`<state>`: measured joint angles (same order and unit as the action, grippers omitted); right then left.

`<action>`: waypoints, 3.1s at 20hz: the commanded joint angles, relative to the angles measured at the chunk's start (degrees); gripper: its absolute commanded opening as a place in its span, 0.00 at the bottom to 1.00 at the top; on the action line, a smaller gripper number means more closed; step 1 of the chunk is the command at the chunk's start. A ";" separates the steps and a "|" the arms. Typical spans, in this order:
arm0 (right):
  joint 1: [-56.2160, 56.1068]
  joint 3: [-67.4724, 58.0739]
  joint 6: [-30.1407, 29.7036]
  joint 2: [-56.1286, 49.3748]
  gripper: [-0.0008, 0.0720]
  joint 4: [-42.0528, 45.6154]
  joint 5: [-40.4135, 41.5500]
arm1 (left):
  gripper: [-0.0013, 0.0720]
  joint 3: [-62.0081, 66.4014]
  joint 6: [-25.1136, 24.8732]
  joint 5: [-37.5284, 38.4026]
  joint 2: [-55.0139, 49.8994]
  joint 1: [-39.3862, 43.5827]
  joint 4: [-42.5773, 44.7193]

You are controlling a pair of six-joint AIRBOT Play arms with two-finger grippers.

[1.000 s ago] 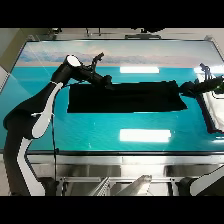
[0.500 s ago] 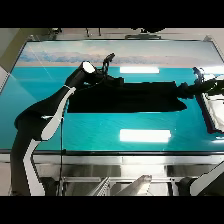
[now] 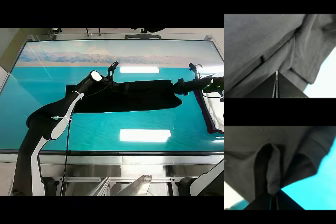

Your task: Fold the shirts.

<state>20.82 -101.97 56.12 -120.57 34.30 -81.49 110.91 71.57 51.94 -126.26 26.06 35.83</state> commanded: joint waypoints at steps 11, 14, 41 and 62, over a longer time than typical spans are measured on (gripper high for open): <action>-14.05 -0.61 9.18 15.74 0.03 -16.65 -8.26 | 0.04 10.67 9.94 11.13 -2.64 -4.55 0.96; -24.52 -0.61 12.44 17.81 0.03 -17.25 2.95 | 0.04 10.60 7.10 22.82 6.19 -12.68 -1.16; -37.18 -6.84 26.91 9.57 0.65 12.39 13.92 | 0.04 -12.22 -3.19 35.32 33.33 -45.24 -1.44; -39.58 -6.93 21.49 -6.78 0.08 -9.27 20.41 | 0.04 -12.22 -5.75 35.30 33.33 -45.22 -1.40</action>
<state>-17.96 -108.77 82.21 -127.28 31.64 -62.24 98.70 65.91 87.05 -92.95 -19.18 34.41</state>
